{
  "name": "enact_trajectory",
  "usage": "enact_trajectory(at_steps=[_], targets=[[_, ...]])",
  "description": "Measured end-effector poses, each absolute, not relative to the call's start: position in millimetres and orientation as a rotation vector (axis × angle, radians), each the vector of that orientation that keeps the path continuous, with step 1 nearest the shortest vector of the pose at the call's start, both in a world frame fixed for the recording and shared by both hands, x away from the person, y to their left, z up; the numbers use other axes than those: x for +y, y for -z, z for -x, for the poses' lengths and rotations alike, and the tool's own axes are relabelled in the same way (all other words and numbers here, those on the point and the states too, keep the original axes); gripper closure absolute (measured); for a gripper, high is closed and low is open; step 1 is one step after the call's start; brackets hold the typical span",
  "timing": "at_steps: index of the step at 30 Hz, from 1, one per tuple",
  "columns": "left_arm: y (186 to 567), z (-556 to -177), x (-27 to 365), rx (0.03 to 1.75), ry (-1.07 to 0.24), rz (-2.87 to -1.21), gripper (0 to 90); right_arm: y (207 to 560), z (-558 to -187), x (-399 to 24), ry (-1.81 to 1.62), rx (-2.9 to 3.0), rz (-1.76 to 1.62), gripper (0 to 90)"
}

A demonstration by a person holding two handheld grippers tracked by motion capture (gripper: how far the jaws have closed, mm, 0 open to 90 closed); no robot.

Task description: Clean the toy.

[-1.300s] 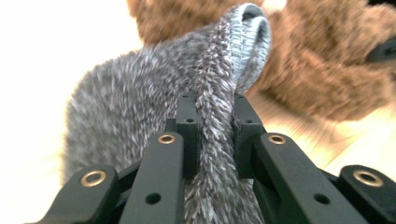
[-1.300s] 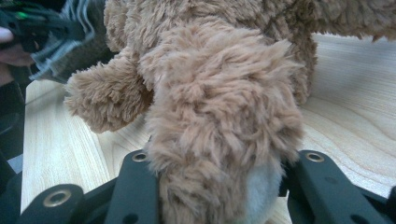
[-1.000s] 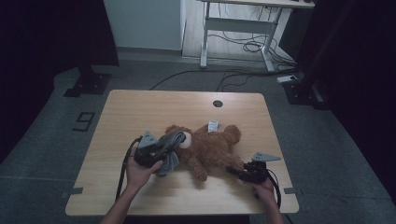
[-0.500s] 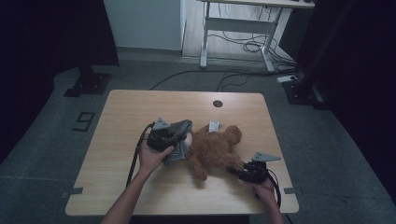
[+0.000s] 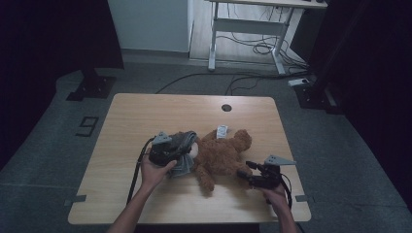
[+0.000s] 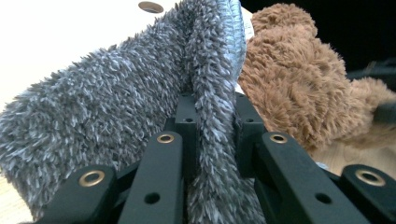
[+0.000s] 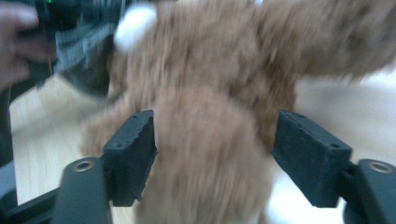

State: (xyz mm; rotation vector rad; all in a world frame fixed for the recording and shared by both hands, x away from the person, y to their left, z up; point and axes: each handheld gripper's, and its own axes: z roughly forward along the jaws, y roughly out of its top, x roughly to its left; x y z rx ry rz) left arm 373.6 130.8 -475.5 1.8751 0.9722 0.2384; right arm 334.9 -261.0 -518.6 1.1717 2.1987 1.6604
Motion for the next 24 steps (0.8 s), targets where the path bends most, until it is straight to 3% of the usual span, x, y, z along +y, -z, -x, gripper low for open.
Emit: enact_trajectory(at_steps=[4, 14, 16, 18, 19, 20, 24], targets=[[477, -368, 132, 0.967, -0.244, -1.874, 76.1, 504, -341, -256, -1.664, 2.169, -1.175, 24.5], [481, -364, 135, 0.973, -0.229, -1.866, 76.1, 497, -375, -193, -1.43, 2.265, -1.197, 15.1], [481, -364, 135, 0.976, -0.232, -1.865, 76.1, 498, -377, -188, -1.389, 2.259, -1.192, 20.4], [482, -363, 135, 0.977, -0.23, -1.866, 76.1, 501, -380, -187, -1.367, 2.259, -1.193, 31.6], [482, -363, 135, 0.977, -0.23, -1.866, 76.1, 501, -380, -187, -1.367, 2.259, -1.193, 31.6], [481, -362, 134, 0.977, -0.233, -1.87, 76.1, 505, -381, -188, -1.375, 2.276, -1.161, 44.3], [480, -357, 133, 0.979, -0.233, -1.881, 75.9, 513, -380, -192, -1.431, 2.267, -1.07, 52.7]])
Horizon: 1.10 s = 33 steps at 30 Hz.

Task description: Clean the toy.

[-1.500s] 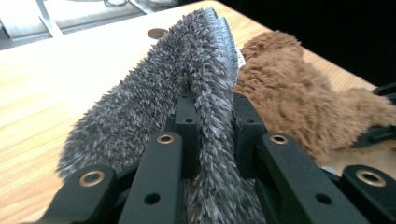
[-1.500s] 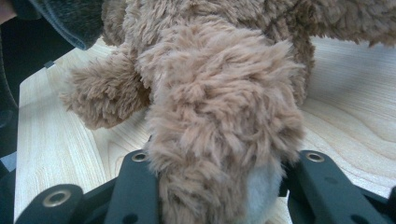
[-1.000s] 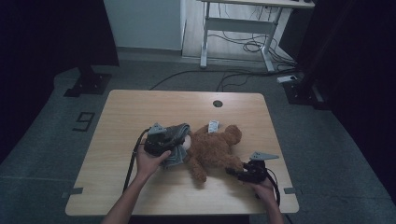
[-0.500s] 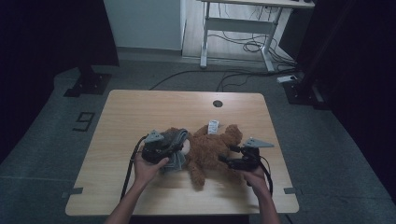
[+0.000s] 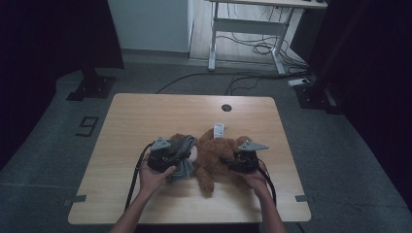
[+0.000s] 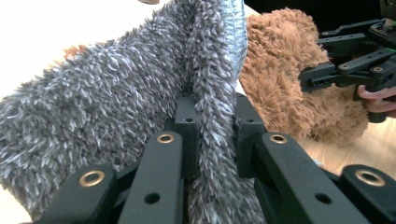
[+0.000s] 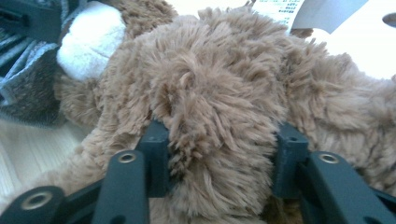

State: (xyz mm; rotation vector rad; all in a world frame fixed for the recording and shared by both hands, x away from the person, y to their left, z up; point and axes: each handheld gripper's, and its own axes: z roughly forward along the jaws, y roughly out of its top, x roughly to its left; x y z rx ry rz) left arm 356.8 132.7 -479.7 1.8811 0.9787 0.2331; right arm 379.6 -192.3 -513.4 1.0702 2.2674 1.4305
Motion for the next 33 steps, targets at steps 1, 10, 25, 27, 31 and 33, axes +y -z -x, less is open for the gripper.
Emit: enact_trajectory(at_steps=[1, 10, 25, 27, 31, 33], targets=[[478, -355, 133, 0.978, -0.23, -1.886, 75.9, 515, -378, -193, -1.442, 2.265, -1.056, 53.7], [428, -343, 113, 0.854, -0.287, -1.887, 76.6, 522, -353, -196, -1.442, 2.265, -0.888, 56.9], [464, -389, 86, 0.964, -0.181, -2.017, 77.5, 530, -341, -202, -1.458, 2.267, -0.761, 57.0], [465, -386, 87, 0.961, -0.184, -2.022, 77.8, 530, -341, -202, -1.458, 2.269, -0.76, 56.6], [471, -374, 89, 0.944, -0.201, -2.018, 78.9, 525, -334, -203, -1.438, 2.259, -0.795, 42.0], [472, -371, 90, 0.94, -0.203, -2.014, 79.0, 524, -332, -204, -1.448, 2.254, -0.827, 39.0]])
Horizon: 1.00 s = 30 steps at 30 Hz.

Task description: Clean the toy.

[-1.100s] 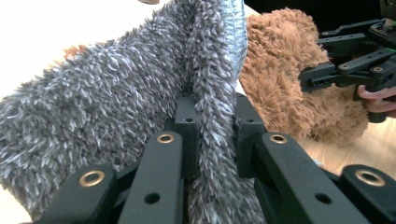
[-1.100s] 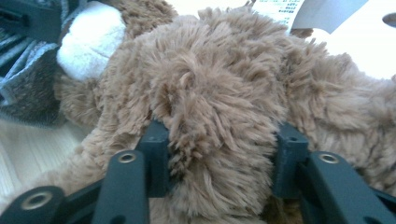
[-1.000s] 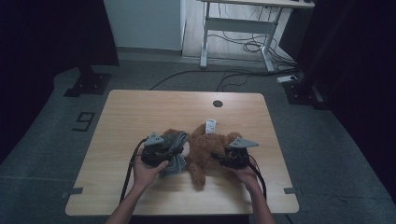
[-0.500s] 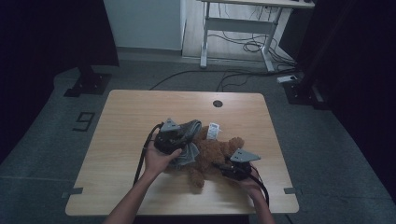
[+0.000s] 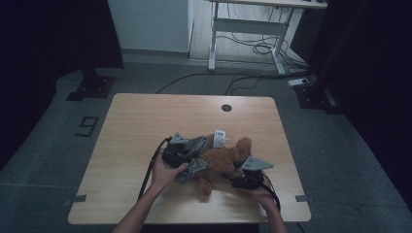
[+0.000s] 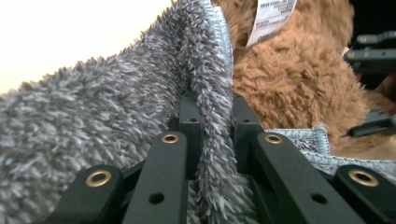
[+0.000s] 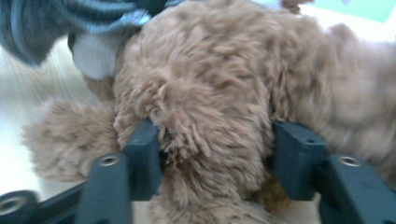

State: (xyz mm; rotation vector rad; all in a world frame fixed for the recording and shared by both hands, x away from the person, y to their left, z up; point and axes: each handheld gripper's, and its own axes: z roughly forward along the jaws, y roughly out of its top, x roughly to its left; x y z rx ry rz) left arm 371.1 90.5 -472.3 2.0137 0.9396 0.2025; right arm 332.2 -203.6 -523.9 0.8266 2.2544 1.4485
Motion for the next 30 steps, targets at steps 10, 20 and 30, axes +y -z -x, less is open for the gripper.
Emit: enact_trajectory(at_steps=[10, 20, 30], targets=[[484, -337, 98, 0.88, -0.216, -1.979, 79.4, 537, -330, -202, -1.417, 2.357, -1.03, 24.9], [486, -337, 98, 0.873, -0.224, -1.967, 79.2, 552, -351, -174, -1.232, 2.37, -1.066, 56.1], [480, -386, 93, 0.942, -0.27, -1.976, 78.7, 549, -397, -164, -1.187, 2.274, -1.166, 59.6]])
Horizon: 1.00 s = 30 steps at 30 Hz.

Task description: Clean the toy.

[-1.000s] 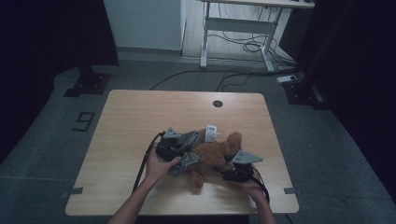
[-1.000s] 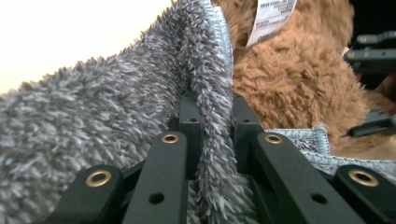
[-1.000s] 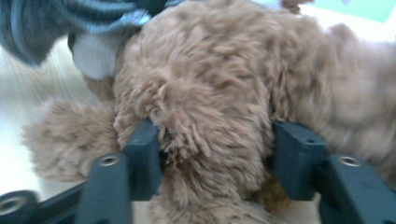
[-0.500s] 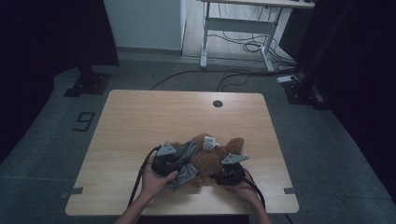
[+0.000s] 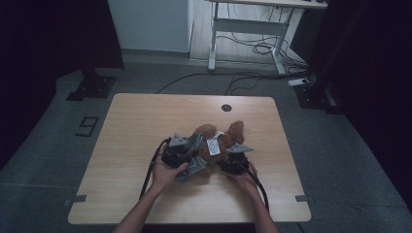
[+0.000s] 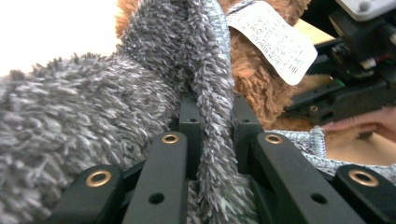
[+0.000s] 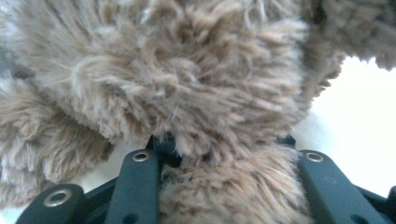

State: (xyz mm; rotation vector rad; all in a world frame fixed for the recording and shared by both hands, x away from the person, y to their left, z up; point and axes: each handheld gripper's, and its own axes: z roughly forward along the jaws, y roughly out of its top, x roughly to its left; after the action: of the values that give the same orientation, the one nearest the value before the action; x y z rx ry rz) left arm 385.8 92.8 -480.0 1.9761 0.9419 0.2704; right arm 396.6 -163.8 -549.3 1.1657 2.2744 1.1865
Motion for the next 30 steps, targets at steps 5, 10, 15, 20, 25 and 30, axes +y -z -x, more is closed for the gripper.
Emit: enact_trajectory(at_steps=[5, 10, 15, 20, 25, 30], targets=[[472, -383, 96, 0.929, -0.251, -1.986, 78.0, 551, -391, -164, -1.193, 2.284, -1.108, 60.9], [460, -363, 83, 0.86, -0.268, -1.949, 78.1, 551, -383, -164, -1.181, 2.307, -1.052, 60.7], [447, -343, 44, 0.711, -0.25, -2.005, 77.9, 551, -379, -166, -1.188, 2.324, -1.016, 60.8], [453, -357, 11, 0.719, -0.224, -2.058, 77.7, 551, -377, -166, -1.192, 2.323, -1.025, 60.8], [474, -374, 12, 0.806, -0.173, -2.046, 78.0, 551, -376, -169, -1.187, 2.346, -0.997, 60.9], [473, -368, 17, 0.81, -0.226, -2.044, 78.3, 551, -375, -169, -1.197, 2.35, -0.996, 61.1]])
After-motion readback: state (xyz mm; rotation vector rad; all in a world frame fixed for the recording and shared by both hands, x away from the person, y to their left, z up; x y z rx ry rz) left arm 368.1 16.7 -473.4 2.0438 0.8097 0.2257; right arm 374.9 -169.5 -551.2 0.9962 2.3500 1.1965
